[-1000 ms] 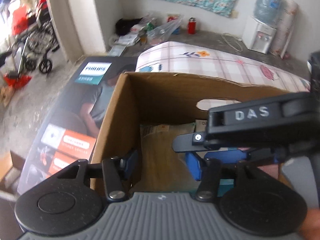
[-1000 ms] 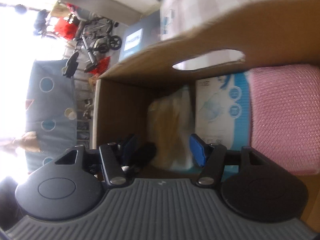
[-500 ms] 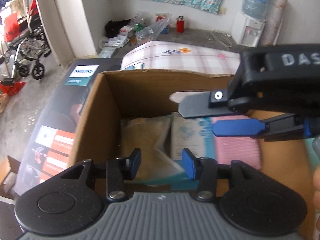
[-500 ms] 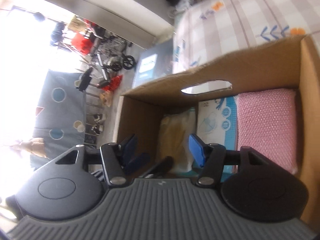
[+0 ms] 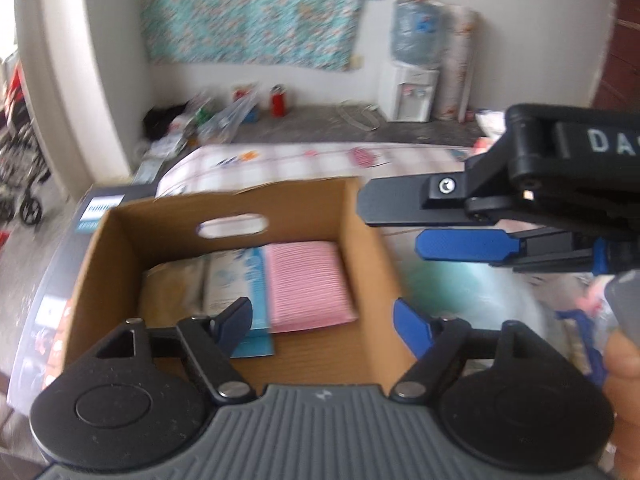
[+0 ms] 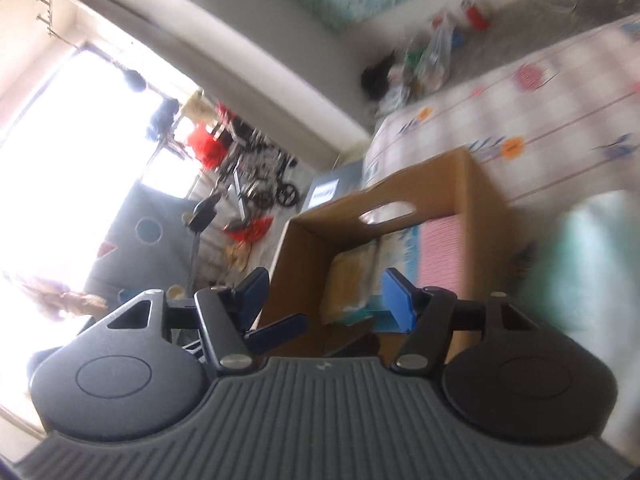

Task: Organize soft objects
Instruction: 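Swing both grippers back over the bed toward the blue wet-wipe pack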

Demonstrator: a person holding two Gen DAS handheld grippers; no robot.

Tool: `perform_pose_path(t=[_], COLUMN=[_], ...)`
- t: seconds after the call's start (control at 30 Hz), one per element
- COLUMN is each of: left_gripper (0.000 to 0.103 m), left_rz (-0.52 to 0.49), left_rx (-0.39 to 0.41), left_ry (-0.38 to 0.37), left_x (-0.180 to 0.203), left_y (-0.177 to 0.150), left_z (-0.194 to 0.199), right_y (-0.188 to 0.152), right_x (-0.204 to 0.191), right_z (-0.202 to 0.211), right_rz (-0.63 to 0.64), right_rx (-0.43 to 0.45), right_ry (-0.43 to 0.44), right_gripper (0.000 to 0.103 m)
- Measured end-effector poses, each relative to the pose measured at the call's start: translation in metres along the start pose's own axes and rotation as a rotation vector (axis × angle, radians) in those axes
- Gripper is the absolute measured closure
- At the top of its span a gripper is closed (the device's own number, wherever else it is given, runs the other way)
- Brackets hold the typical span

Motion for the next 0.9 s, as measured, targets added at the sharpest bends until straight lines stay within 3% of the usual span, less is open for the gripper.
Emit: perform_pose_path(t=[0.4,0.6,0.9], left_gripper=[0.023,0.024,0.043], left_rz=[-0.04,-0.14,-0.26], left_rx=[0.112,0.17,0.135], left_ry=[-0.155,-0.259,-0.322], left_x=[0.118,0.189,0.275], left_y=[-0.026,-0.05,-0.104], left_z=[0.049,0.066,0.048], right_y=[-0.044,-0.066,-0.104], right_x=[0.049,0.09,0.152], right_z=[0.159,0.23,0.304], right_rz=[0.12,0.1,0.011], right_rx=[0.262,0.338,0.366], right_ry=[-0.245,-0.339,-0.438], right_gripper=[0.035,0.035,0.035])
Point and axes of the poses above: each gripper's, at about its wrist camera, not at the fingertips, and z roughly against the way its jaws point, x to its right, y to its top, the point moved 7 cm from there along -z, roughly the way its jaws point, and after that the axes turned 8 degrees about y, right-handed, at the moved point
